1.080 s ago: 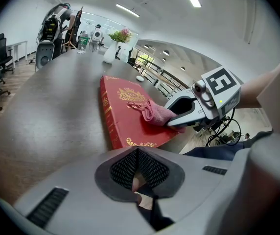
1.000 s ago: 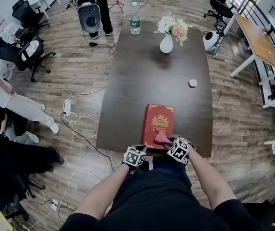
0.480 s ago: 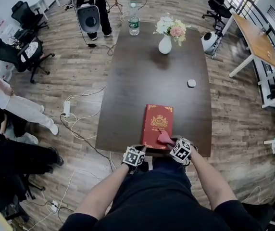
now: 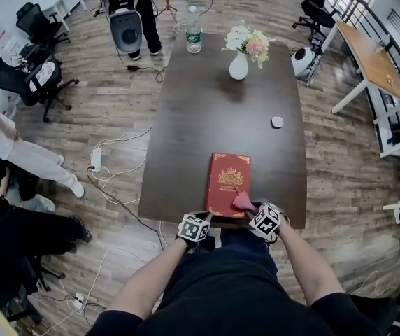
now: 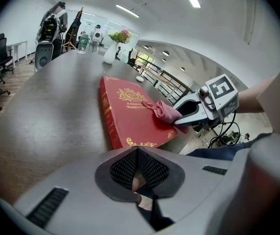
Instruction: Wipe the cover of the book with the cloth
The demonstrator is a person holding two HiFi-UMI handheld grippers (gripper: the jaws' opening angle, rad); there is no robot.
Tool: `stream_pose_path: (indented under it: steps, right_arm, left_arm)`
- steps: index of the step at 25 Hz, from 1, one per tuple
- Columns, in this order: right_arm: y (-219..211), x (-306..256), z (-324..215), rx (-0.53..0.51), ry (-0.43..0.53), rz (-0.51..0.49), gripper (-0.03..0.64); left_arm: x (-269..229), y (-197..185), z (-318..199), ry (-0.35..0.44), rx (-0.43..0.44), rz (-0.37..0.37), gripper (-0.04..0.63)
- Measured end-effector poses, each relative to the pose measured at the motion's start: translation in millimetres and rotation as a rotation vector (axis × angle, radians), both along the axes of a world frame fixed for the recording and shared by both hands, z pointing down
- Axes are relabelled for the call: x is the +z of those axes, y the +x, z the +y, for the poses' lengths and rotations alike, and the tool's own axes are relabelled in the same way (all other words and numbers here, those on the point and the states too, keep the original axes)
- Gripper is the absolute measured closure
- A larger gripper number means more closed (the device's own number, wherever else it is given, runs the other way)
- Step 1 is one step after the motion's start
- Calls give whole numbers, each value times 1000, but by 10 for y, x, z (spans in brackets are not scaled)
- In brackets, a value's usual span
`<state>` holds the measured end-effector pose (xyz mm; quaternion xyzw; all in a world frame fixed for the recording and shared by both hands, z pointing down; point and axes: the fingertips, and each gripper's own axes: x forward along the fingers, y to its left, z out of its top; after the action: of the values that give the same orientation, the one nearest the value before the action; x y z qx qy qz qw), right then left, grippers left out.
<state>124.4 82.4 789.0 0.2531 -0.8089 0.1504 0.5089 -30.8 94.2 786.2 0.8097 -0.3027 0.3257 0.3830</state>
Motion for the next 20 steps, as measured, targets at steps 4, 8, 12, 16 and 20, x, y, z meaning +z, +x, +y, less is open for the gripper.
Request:
stream_pose_path:
  steps: [4, 8, 12, 16, 20]
  right_arm:
    - [-19, -82, -19, 2, 18, -15, 500]
    - [-236, -205, -82, -13, 33, -70, 500]
    - [-568, -255, -97, -75, 39, -109, 500]
    - [-941, -290, -116, -138, 31, -141, 500]
    - [-1267, -269, -105, -207, 18, -158, 500]
  left_arm:
    - [-9, 8, 5, 2, -6, 13, 600]
    - [-9, -6, -3, 5, -22, 25, 600]
    - [3, -20, 8, 8, -32, 20, 600]
    - [-9, -47, 0, 6, -50, 23, 600]
    - [-3, -42, 7, 3, -58, 22, 600]
